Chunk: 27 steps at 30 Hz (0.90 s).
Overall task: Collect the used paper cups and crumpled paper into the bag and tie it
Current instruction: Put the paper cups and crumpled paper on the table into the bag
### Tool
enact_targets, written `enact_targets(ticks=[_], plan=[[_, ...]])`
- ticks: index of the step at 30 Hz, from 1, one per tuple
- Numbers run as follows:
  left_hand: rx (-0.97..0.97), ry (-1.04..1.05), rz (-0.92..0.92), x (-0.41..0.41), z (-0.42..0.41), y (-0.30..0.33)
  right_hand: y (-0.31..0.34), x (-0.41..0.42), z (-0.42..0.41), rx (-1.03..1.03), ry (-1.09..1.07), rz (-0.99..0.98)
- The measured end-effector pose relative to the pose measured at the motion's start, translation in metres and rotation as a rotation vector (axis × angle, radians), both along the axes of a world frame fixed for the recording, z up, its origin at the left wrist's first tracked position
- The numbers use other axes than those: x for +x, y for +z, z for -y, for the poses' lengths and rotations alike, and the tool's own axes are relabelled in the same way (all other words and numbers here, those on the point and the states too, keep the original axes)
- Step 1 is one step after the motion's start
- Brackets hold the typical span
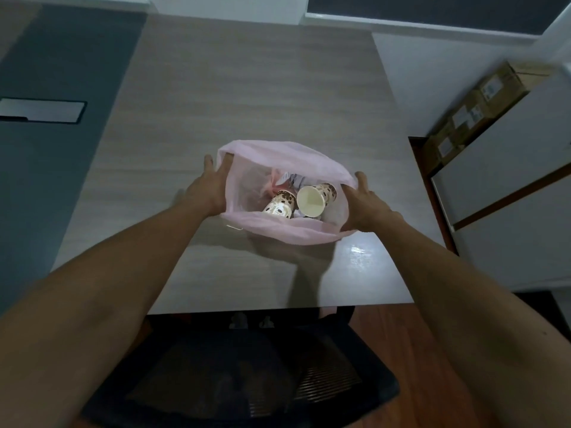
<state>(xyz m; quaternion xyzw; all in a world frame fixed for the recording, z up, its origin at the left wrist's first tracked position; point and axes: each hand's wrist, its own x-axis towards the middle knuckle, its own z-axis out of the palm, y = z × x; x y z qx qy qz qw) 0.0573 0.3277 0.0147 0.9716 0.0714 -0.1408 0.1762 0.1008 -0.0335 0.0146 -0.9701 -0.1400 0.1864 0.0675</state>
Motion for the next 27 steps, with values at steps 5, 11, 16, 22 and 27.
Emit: enact_targets(ticks=[5,11,16,22,27], plan=[[0.107,-0.019,0.011,-0.018,0.014,0.021,0.009,-0.007,-0.014,-0.037,-0.002,0.071],[0.166,-0.036,0.235,-0.055,0.024,0.032,0.034,-0.047,-0.031,0.089,0.013,0.544],[0.093,-0.017,0.344,-0.100,0.035,0.041,0.045,-0.088,-0.038,0.212,-0.025,0.390],[0.040,0.087,0.205,-0.177,0.056,0.046,0.031,-0.132,-0.015,0.240,-0.001,0.132],[0.051,0.290,0.176,-0.245,0.085,0.041,0.022,-0.162,0.013,0.215,0.143,0.036]])
